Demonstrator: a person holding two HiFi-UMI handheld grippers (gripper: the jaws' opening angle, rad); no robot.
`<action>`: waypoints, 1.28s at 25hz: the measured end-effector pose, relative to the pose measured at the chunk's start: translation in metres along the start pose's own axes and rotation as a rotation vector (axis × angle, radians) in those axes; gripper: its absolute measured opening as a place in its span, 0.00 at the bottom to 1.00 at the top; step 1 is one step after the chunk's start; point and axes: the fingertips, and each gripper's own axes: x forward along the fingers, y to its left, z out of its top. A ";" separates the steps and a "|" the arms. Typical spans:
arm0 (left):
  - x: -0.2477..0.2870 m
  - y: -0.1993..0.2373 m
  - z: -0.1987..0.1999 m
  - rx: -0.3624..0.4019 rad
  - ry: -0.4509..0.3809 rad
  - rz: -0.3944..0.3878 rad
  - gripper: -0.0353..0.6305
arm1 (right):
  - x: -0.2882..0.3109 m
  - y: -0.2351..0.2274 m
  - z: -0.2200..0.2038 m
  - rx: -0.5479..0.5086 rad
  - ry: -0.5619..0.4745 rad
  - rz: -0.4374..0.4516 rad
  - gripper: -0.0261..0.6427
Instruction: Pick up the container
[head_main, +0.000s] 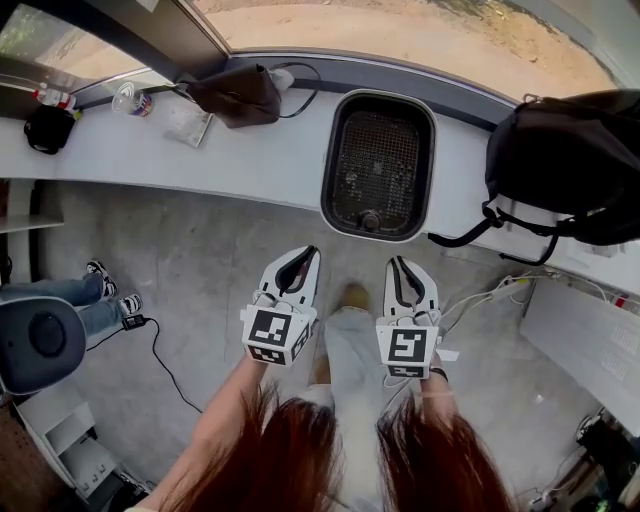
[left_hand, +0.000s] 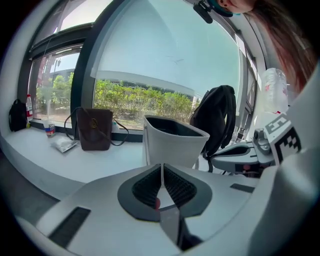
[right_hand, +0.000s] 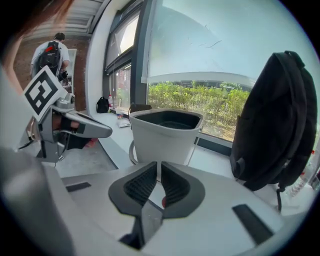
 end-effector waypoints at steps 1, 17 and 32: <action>0.004 0.002 -0.006 0.003 0.005 -0.001 0.09 | 0.005 0.000 -0.004 0.001 0.003 -0.001 0.08; 0.057 0.024 -0.076 0.047 0.049 -0.018 0.09 | 0.060 0.000 -0.077 0.007 0.050 -0.019 0.08; 0.094 0.024 -0.092 0.080 0.021 -0.056 0.09 | 0.084 -0.005 -0.090 0.012 0.014 -0.045 0.08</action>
